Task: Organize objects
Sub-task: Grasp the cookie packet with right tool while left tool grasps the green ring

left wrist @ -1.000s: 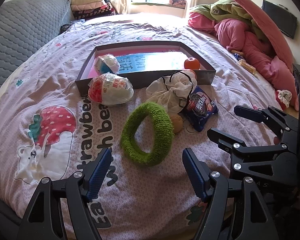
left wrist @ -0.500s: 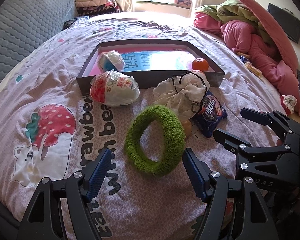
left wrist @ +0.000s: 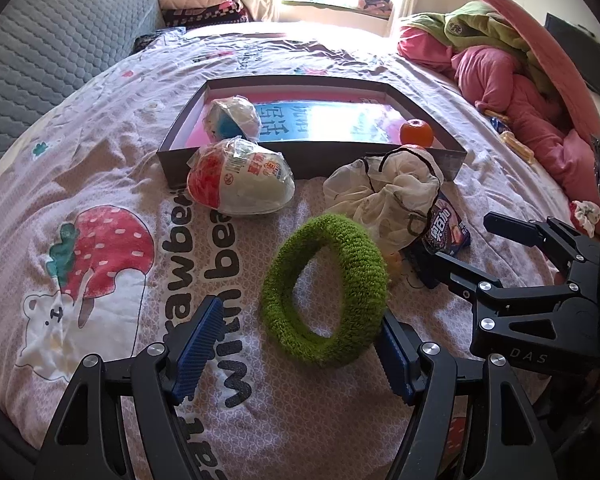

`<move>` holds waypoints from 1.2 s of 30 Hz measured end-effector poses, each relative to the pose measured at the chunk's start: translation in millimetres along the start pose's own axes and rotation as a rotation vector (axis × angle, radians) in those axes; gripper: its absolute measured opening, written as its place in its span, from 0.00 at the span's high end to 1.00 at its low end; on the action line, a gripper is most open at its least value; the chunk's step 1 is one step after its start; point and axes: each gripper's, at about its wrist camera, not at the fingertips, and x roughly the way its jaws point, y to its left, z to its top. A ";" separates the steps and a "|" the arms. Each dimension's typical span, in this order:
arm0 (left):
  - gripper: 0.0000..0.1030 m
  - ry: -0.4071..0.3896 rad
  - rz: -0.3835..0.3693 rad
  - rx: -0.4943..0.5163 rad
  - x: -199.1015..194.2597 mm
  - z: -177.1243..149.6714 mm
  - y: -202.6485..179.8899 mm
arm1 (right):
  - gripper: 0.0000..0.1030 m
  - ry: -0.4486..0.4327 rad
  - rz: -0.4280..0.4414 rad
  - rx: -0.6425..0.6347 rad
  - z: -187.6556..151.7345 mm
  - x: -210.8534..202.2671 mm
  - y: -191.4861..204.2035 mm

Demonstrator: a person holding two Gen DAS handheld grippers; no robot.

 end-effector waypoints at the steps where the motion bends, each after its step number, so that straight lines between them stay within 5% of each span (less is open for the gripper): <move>1: 0.28 0.000 -0.001 0.000 0.6 0.3 0.5 | 0.19 0.000 0.000 0.001 0.4 0.7 -0.2; 32: 0.27 0.004 0.006 -0.052 23.8 8.7 15.5 | 0.17 0.005 -0.012 -0.004 4.0 22.6 14.2; 36: 0.27 0.002 -0.001 -0.057 24.6 9.0 16.5 | 0.24 -0.001 -0.018 0.001 4.3 22.6 13.9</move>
